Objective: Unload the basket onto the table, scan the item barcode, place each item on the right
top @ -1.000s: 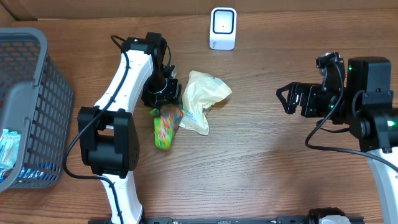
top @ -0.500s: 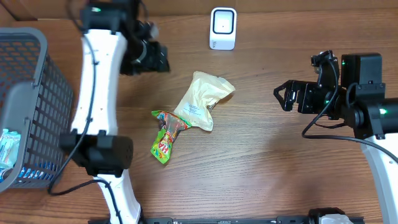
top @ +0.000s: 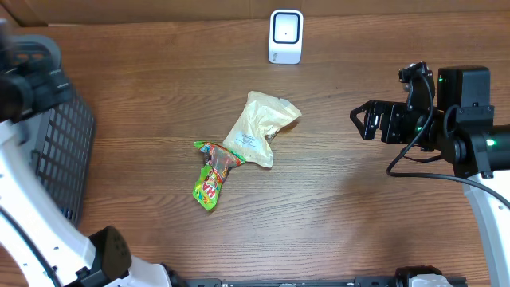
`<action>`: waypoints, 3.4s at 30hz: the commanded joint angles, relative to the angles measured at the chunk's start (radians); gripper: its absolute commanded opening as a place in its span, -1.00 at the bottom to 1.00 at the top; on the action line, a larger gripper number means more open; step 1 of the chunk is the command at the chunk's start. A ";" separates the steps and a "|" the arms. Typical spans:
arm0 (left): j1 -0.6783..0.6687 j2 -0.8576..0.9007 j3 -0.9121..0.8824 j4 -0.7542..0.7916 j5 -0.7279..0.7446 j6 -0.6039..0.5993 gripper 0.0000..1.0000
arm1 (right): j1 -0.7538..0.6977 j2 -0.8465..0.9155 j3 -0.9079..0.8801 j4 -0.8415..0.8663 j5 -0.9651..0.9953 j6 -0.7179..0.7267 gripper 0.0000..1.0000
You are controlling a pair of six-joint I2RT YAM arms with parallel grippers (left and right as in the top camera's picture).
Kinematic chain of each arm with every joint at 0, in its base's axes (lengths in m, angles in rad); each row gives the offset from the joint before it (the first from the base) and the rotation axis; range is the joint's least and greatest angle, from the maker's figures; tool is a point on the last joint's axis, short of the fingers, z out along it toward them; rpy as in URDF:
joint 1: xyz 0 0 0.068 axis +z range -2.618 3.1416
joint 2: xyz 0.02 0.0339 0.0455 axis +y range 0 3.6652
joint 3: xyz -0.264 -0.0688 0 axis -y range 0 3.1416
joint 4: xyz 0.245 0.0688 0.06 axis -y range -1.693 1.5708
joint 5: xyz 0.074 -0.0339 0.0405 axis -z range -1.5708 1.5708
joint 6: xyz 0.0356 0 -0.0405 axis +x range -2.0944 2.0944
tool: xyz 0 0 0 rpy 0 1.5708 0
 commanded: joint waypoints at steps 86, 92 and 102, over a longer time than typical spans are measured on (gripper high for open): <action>0.357 0.617 -0.052 0.127 -0.249 -0.242 0.91 | 0.006 -0.001 0.026 0.036 -0.035 -0.001 1.00; 0.355 0.635 -0.052 0.166 -0.256 -0.183 0.92 | 0.006 -0.001 0.026 0.037 -0.035 -0.001 1.00; 0.354 0.725 -0.053 0.145 -0.157 0.004 0.86 | 0.006 -0.001 0.026 0.039 -0.035 -0.001 1.00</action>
